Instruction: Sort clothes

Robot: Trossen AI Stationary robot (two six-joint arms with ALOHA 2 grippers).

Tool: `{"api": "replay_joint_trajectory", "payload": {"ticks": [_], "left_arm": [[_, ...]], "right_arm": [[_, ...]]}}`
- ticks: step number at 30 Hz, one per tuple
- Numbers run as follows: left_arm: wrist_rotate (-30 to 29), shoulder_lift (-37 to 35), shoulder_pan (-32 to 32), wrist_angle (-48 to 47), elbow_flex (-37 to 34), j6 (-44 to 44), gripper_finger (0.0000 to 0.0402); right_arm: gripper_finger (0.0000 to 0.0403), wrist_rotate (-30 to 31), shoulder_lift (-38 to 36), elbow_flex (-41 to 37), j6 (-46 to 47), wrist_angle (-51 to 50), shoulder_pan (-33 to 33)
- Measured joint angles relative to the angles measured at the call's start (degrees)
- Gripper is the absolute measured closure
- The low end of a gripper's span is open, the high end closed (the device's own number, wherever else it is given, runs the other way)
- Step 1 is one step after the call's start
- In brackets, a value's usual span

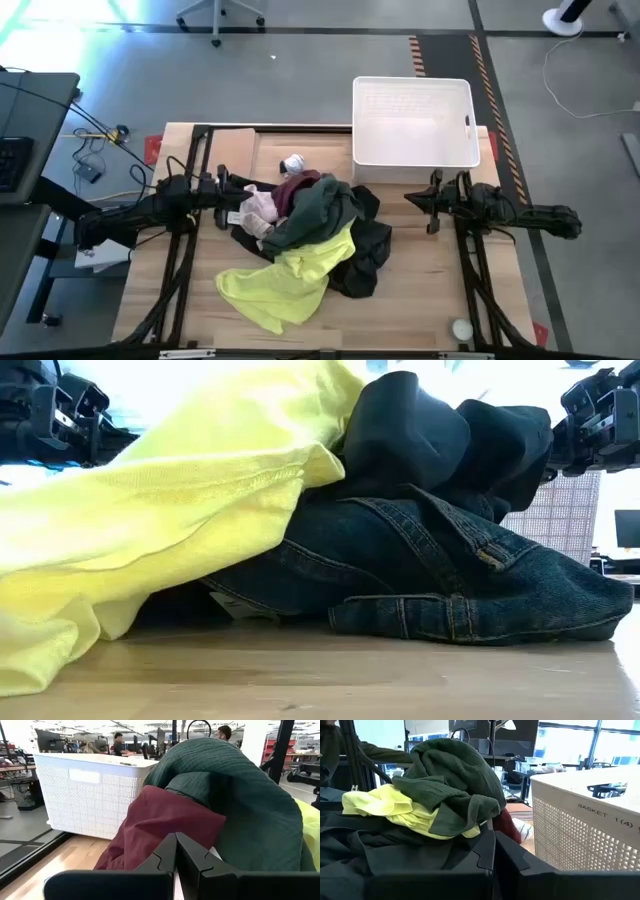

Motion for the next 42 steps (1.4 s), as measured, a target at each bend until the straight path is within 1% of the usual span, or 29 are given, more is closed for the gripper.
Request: {"api": "replay_joint_trajectory", "payload": {"ticks": [42], "left_arm": [[0.0, 0.01, 0.0, 0.0, 0.01, 0.0, 0.0398]], "right_arm": [[0.0402, 0.0, -0.01, 0.01, 0.0, 0.01, -0.01]]}}
